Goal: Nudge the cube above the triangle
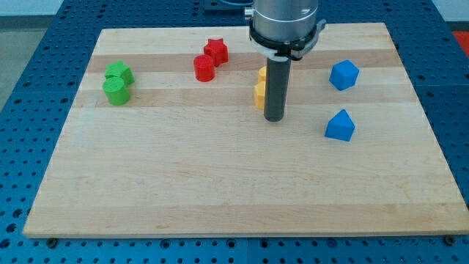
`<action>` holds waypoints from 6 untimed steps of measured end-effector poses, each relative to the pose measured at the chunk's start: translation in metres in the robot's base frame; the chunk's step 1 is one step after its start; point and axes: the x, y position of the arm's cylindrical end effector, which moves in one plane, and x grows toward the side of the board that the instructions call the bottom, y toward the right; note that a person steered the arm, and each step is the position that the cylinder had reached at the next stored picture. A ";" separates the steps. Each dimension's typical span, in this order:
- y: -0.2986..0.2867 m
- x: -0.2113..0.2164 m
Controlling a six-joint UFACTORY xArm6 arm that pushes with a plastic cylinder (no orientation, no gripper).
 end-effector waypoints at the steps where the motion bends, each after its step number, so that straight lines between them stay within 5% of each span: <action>1: -0.004 -0.008; 3: 0.004 -0.017; 6: 0.199 -0.060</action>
